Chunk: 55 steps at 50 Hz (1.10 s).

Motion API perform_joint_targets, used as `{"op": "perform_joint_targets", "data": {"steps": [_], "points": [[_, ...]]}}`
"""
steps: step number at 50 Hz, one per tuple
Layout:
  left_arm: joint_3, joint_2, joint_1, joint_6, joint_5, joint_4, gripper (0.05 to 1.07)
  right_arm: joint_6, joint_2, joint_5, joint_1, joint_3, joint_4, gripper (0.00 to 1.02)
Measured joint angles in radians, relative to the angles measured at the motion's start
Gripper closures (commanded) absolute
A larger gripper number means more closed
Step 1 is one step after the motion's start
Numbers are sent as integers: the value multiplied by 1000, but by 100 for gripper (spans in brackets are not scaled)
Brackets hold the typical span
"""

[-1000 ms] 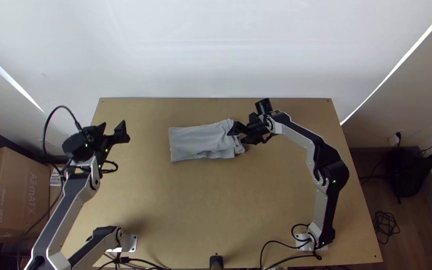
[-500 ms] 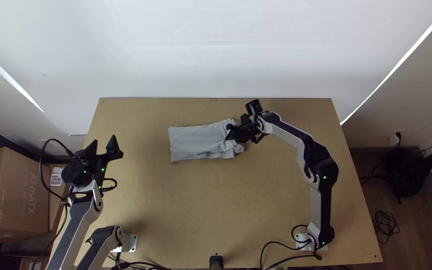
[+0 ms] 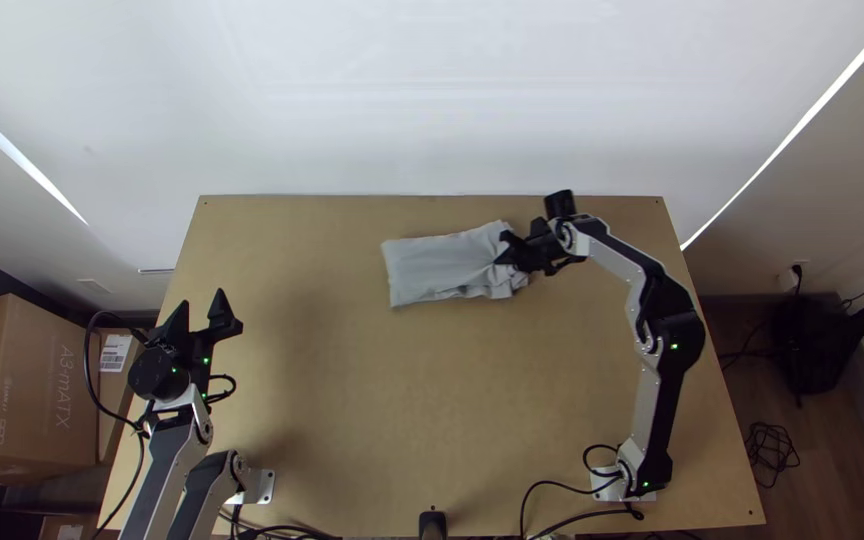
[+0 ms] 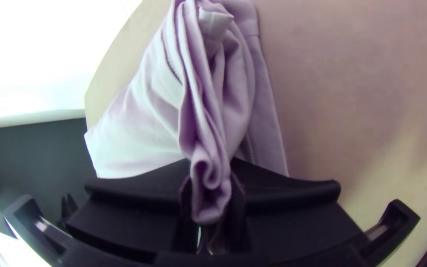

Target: Fold the t-shirt

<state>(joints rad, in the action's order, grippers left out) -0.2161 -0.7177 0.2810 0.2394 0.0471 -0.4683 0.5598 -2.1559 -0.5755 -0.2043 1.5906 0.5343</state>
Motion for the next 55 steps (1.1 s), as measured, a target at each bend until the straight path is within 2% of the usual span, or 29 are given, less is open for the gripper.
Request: {"op": "perform_joint_targets", "data": {"steps": [32, 50, 51, 52, 53, 55], "points": [[104, 183, -2, 15, -8, -2, 10, -24, 118, 42, 476, -183, -92, 100], [125, 255, -4, 15, -11, -1, 10, -52, 188, 57, 656, -285, -126, 100], [125, 257, -5, 15, -11, -1, 10, -53, 193, 60, 668, -291, -126, 97], [126, 259, -5, 15, -11, -1, 10, -55, 199, 61, 676, -297, -127, 90], [127, 261, -5, 15, -11, -1, 10, -57, 204, 64, 687, -304, -127, 79], [131, 265, -6, 15, -11, -1, 10, -60, 217, 64, 705, -317, -127, 46]]}}
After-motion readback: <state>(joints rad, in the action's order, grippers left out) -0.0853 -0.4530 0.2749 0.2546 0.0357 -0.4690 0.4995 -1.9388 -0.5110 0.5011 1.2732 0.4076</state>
